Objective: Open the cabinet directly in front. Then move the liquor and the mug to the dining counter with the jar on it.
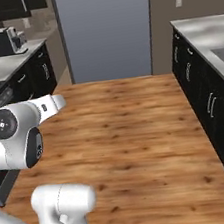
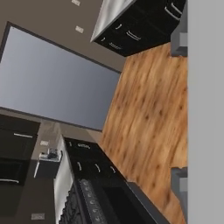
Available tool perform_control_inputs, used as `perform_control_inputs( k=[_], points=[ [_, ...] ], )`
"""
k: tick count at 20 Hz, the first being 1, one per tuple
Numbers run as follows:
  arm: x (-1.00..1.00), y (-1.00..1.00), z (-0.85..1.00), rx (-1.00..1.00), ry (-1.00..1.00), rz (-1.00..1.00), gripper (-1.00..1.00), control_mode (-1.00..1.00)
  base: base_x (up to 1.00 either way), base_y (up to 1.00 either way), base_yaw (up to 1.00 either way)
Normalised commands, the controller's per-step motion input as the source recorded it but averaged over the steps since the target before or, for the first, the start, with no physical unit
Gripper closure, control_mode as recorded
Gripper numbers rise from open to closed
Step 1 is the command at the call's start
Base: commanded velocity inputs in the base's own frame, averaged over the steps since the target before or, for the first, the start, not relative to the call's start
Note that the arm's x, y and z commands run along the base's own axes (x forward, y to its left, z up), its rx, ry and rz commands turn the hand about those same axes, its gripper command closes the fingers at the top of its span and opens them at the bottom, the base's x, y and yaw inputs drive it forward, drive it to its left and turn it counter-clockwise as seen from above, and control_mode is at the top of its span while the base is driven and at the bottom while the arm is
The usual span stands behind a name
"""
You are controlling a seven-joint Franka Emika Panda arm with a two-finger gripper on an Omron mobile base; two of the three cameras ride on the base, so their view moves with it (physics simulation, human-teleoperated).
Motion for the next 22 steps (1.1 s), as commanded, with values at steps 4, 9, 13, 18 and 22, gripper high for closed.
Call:
perform_control_inputs(
  k=[4, 9, 13, 18, 22],
  points=[
    [0.0, 0.0, 0.0, 0.0, 0.0, 0.0, -1.0, 1.0, 1.0, -0.04, 0.02],
    [0.0, 0.0, 0.0, 0.0, 0.0, 0.0, -1.0, 1.0, 1.0, -0.19, 0.01],
    [0.0, 0.0, 0.0, 0.0, 0.0, 0.0, -1.0, 1.0, 1.0, -0.29, 0.0],
    [0.0, 0.0, 0.0, 0.0, 0.0, 0.0, -1.0, 1.0, 1.0, -0.48, 0.0],
    [0.0, 0.0, 0.0, 0.0, 0.0, 0.0, -1.0, 1.0, 1.0, -0.47, 0.0]
  ],
)
